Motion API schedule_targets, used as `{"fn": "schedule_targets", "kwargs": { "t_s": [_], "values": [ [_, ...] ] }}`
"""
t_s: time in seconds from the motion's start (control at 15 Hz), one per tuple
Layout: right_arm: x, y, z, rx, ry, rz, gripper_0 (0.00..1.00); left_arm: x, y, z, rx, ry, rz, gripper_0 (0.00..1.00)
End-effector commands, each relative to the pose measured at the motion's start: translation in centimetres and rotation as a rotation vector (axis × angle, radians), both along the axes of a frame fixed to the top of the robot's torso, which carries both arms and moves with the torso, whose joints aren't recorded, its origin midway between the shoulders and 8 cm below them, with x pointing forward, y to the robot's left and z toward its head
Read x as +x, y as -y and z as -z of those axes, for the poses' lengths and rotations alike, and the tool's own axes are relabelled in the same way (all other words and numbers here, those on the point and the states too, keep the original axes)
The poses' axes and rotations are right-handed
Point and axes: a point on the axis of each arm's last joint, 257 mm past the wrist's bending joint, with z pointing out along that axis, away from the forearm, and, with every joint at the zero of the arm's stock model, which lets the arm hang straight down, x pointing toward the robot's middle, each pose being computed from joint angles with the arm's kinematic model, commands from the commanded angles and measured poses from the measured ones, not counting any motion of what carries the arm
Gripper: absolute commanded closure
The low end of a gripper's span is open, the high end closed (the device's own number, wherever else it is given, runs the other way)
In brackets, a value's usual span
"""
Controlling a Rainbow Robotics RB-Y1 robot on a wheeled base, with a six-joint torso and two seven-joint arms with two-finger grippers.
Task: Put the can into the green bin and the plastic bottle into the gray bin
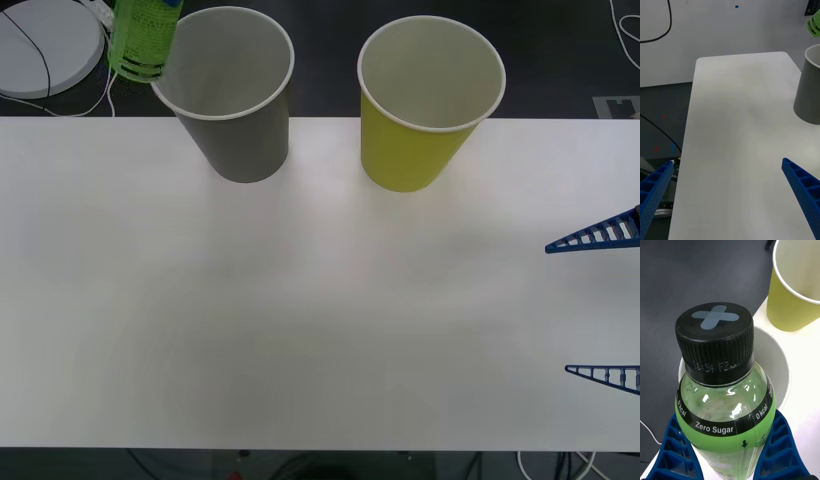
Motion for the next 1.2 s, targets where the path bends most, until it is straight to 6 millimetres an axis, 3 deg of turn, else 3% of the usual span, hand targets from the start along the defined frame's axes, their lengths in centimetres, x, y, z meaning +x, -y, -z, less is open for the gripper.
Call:
{"fn": "schedule_targets", "kwargs": {
  "t_s": [0.07,0.53,1.2],
  "values": [
    [0.0,0.0,0.0,0.0,0.0,0.0,0.0,0.6,1.4,0.0,-0.007,-0.008,0.01,1.0],
    [0.0,0.0,0.0,0.0,0.0,0.0,0.0,2.2,4.7,-0.1,-0.028,0.002,0.022,1.0],
    [0.0,0.0,0.0,0.0,0.0,0.0,0.0,2.3,5.2,0.3,-0.008,0.0,0.021,0.99]
  ]
}}
